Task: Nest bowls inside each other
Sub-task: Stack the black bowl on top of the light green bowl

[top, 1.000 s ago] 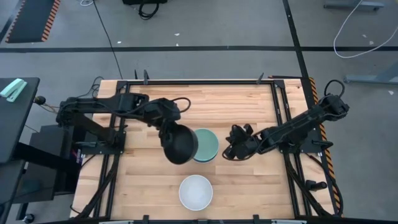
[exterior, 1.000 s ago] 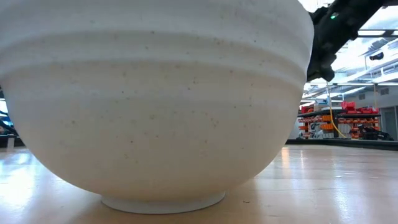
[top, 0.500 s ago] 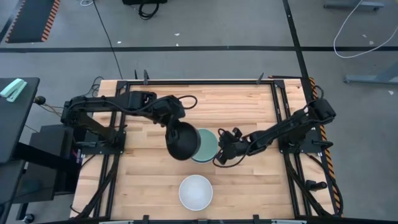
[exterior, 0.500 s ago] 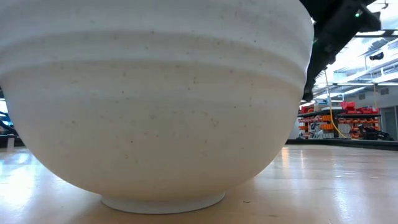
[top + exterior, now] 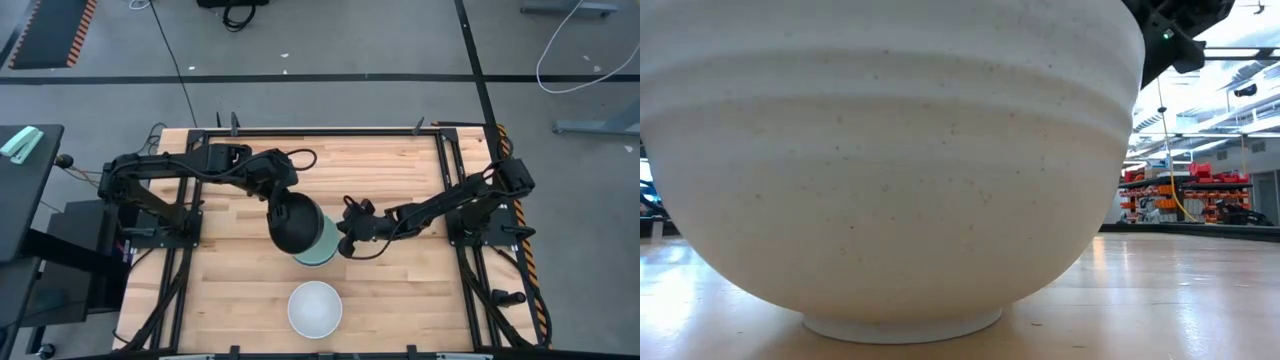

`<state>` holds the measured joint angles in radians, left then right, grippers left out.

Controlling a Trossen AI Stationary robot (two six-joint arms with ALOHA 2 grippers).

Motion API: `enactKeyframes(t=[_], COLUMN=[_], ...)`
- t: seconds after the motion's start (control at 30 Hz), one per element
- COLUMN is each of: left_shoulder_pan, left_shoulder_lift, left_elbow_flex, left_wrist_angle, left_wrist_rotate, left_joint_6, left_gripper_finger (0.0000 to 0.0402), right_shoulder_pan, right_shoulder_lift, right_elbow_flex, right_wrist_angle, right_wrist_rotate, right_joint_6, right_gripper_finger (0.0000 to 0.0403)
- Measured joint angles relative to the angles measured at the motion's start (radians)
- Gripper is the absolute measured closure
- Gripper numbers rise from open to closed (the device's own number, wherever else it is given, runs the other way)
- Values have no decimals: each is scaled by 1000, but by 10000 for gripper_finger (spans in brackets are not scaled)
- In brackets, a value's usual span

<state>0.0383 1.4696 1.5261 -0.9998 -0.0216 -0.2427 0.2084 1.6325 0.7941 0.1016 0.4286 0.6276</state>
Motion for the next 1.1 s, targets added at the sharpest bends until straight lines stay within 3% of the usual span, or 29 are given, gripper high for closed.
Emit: enactKeyframes(t=[0.23, 0.67, 0.87, 1.1], left_shoulder_pan=[0, -6, 26, 45], left_shoulder_lift=[0, 134, 186, 216], left_elbow_flex=[0, 0, 0, 1], left_wrist_angle=[-3, -9, -7, 4], left_wrist_rotate=[4, 182, 232, 236], left_joint_6=[-1, -10, -2, 1], left_gripper_finger=[392, 383, 392, 381], right_shoulder_pan=[0, -38, -32, -4], right_shoulder_lift=[17, -4, -64, -135], right_elbow_flex=[25, 36, 36, 36], right_wrist_angle=[2, -229, -365, -400], right_wrist_rotate=[-3, -4, 4, 21], right_joint_6=[-25, 50, 108, 115], right_gripper_finger=[403, 403, 403, 403])
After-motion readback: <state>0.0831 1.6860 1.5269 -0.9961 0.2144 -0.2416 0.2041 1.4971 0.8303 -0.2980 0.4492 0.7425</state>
